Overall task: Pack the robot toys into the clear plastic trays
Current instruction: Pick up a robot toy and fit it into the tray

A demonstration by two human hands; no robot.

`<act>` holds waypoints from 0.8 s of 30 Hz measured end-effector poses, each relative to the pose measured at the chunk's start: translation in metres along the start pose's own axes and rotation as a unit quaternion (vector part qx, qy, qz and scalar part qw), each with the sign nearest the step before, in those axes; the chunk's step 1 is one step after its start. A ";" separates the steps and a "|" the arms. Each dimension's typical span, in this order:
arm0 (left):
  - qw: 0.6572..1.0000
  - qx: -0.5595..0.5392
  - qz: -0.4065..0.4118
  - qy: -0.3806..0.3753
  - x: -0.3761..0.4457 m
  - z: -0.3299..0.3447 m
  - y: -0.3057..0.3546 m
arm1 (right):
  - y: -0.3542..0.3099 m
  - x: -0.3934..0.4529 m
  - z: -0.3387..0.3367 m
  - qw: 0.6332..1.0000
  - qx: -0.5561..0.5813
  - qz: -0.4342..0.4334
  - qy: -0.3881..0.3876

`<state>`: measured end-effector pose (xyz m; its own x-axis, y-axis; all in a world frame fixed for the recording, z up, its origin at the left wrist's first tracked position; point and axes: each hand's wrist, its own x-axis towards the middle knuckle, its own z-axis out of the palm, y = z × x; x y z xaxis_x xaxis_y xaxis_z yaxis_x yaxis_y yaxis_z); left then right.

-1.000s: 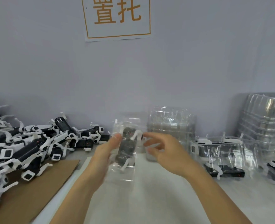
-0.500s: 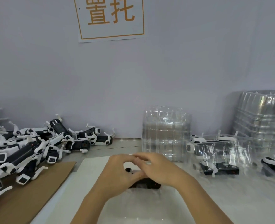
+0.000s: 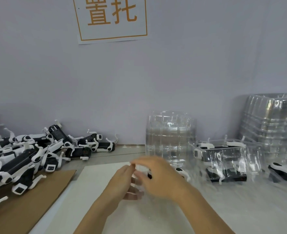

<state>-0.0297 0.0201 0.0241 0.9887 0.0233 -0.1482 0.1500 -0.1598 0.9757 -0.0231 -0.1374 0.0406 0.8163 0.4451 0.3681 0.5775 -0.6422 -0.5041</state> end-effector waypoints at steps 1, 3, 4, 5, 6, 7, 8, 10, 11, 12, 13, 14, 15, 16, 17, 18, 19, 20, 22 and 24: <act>0.999 -0.032 -0.007 -0.024 -0.001 0.001 -0.001 | -0.005 0.000 0.006 1.000 -0.003 -0.003 -0.023; 0.996 -0.069 -0.023 -0.046 -0.002 0.000 -0.002 | -0.006 0.001 0.009 0.998 -0.034 0.024 -0.041; 0.996 -0.076 -0.029 -0.042 -0.002 -0.001 -0.003 | -0.005 0.001 0.007 0.998 -0.044 0.035 -0.040; 0.997 -0.069 -0.031 -0.029 -0.001 -0.002 -0.005 | -0.003 0.001 0.004 0.997 -0.048 0.044 -0.044; 0.998 -0.050 -0.028 -0.012 0.000 -0.004 -0.006 | -0.001 0.001 0.000 0.996 -0.050 0.052 -0.051; 0.999 -0.030 -0.023 0.005 0.001 -0.005 -0.006 | 0.001 0.000 -0.003 0.995 -0.051 0.062 -0.059; 1.000 -0.020 -0.018 0.016 0.001 -0.005 -0.005 | 0.003 -0.001 -0.007 0.994 -0.053 0.075 -0.065; 0.999 -0.023 -0.012 0.022 0.000 -0.004 -0.005 | 0.009 -0.002 -0.014 0.991 -0.056 0.102 -0.071; 0.999 -0.023 -0.010 0.024 0.000 -0.004 -0.004 | 0.012 -0.003 -0.019 0.989 -0.055 0.115 -0.076; 0.999 -0.021 -0.008 0.027 -0.001 -0.004 -0.005 | 0.016 -0.003 -0.024 0.987 -0.051 0.127 -0.083; 0.999 -0.019 -0.005 0.028 0.000 -0.004 -0.006 | 0.019 -0.004 -0.029 0.985 -0.046 0.141 -0.092; 0.999 -0.018 -0.003 0.029 0.000 -0.004 -0.006 | 0.023 -0.005 -0.035 0.982 -0.039 0.158 -0.099; 0.999 -0.018 -0.001 0.029 0.000 -0.005 -0.007 | 0.027 -0.006 -0.042 0.979 -0.032 0.176 -0.103; 0.999 -0.018 0.001 0.029 0.000 -0.006 -0.008 | 0.031 -0.008 -0.048 0.976 -0.027 0.191 -0.104; 0.999 -0.020 0.002 0.030 0.001 -0.008 -0.009 | 0.035 -0.010 -0.054 0.973 -0.025 0.202 -0.104; 0.999 -0.023 0.003 0.032 0.001 -0.009 -0.010 | 0.039 -0.013 -0.060 0.972 -0.028 0.208 -0.103; 0.999 -0.025 0.004 0.034 0.002 -0.011 -0.011 | 0.044 -0.015 -0.066 0.971 -0.033 0.214 -0.101; 0.999 -0.028 0.005 0.037 0.002 -0.012 -0.012 | 0.048 -0.019 -0.072 0.970 -0.037 0.220 -0.097; 0.999 -0.031 0.008 0.040 0.003 -0.013 -0.014 | 0.057 -0.026 -0.084 0.965 -0.042 0.242 -0.088; 0.998 -0.027 0.014 0.046 0.004 -0.013 -0.015 | 0.064 -0.033 -0.095 0.959 -0.045 0.267 -0.081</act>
<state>-0.0278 0.0353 0.0109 0.9880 0.1106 -0.1080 0.1200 -0.1079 0.9869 -0.0136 -0.2522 0.0700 0.9909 0.1231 -0.0536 0.0782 -0.8537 -0.5148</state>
